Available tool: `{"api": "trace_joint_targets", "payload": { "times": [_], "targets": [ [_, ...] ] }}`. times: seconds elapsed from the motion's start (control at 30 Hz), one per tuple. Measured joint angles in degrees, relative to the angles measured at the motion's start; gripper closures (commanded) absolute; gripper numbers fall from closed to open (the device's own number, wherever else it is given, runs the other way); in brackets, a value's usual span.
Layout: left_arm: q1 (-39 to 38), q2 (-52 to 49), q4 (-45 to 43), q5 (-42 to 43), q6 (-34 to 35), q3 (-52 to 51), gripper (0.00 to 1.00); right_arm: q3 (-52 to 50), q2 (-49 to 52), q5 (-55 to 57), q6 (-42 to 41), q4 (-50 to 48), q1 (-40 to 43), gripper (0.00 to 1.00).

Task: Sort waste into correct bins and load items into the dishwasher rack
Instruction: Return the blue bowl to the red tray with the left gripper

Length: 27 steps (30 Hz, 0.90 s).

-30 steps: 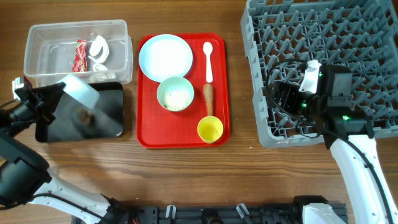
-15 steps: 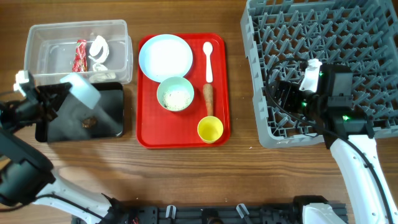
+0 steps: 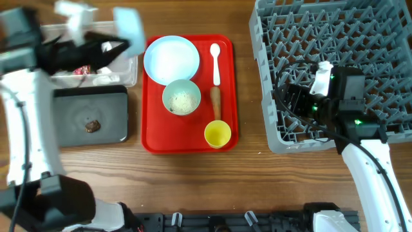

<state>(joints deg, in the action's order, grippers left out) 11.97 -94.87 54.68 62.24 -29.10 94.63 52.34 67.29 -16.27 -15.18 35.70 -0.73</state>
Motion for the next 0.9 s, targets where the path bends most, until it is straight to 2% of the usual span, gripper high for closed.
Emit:
{"api": "trace_joint_targets", "payload": {
  "times": [0.2, 0.4, 0.53, 0.73, 0.83, 0.9],
  "targets": [
    [-16.5, -4.5, -13.9, -30.6, 12.1, 0.0, 0.96, 0.0, 0.0, 0.0, 0.0, 1.3, 0.0, 0.0],
    [-26.5, -11.5, -18.4, -51.3, 15.6, 0.0, 0.96, 0.0, 0.0, 0.0, 0.0, 1.3, 0.0, 0.0],
    [-28.6, -16.0, -18.5, -57.4, 16.4, 0.0, 0.96, 0.0, 0.0, 0.0, 0.0, 1.4, 0.0, 0.0],
    [-28.7, -21.5, -17.5, -60.5, 16.6, -0.1, 0.95, 0.0, 0.0, 0.0, 0.0, 1.4, 0.0, 0.0],
    [-28.8, -22.6, -17.0, -60.9, 16.6, -0.2, 0.86, 0.0, 0.0, 0.0, 0.0, 1.4, 0.0, 0.0],
    [-28.8, -22.7, -16.9, -60.9, 16.8, -0.2, 0.69, 0.0, 0.0, 0.0, 0.0, 1.4, 0.0, 0.0]
  ]
}}
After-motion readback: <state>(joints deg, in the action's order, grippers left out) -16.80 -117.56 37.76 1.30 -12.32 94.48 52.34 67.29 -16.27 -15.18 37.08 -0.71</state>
